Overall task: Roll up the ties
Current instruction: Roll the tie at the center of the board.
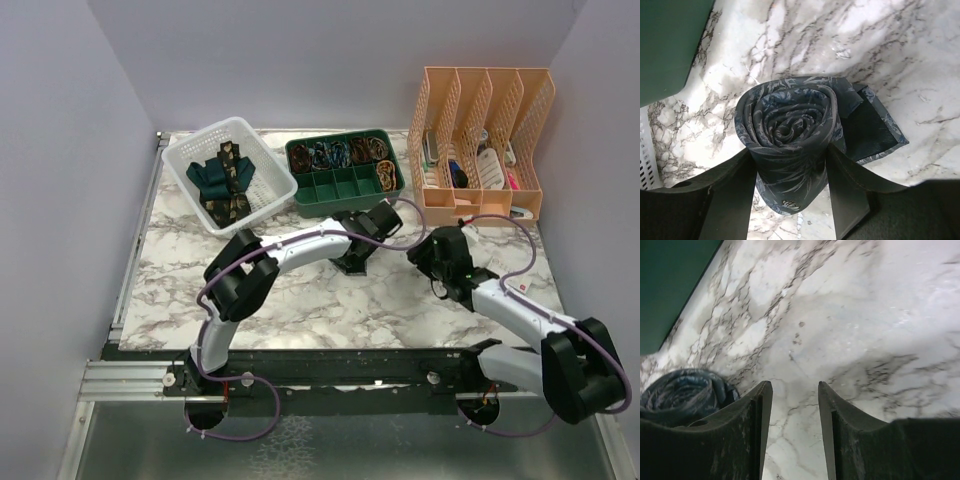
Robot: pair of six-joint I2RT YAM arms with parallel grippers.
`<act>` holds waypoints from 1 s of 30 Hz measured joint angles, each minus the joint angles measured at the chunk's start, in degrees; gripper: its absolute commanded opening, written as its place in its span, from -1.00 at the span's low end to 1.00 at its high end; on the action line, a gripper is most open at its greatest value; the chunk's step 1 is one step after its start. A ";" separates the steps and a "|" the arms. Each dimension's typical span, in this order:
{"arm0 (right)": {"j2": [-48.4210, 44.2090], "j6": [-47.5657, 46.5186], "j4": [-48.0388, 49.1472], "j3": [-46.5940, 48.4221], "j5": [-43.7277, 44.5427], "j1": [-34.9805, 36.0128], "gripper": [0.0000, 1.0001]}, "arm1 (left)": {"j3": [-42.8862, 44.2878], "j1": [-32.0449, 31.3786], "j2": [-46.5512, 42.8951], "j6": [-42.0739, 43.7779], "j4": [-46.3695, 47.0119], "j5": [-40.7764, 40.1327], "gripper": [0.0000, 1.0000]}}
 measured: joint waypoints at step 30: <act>-2.38 -5.29 3.87 -4.13 -9.14 -5.60 0.14 | 4.44 -5.73 2.32 -5.18 -1.49 4.04 0.53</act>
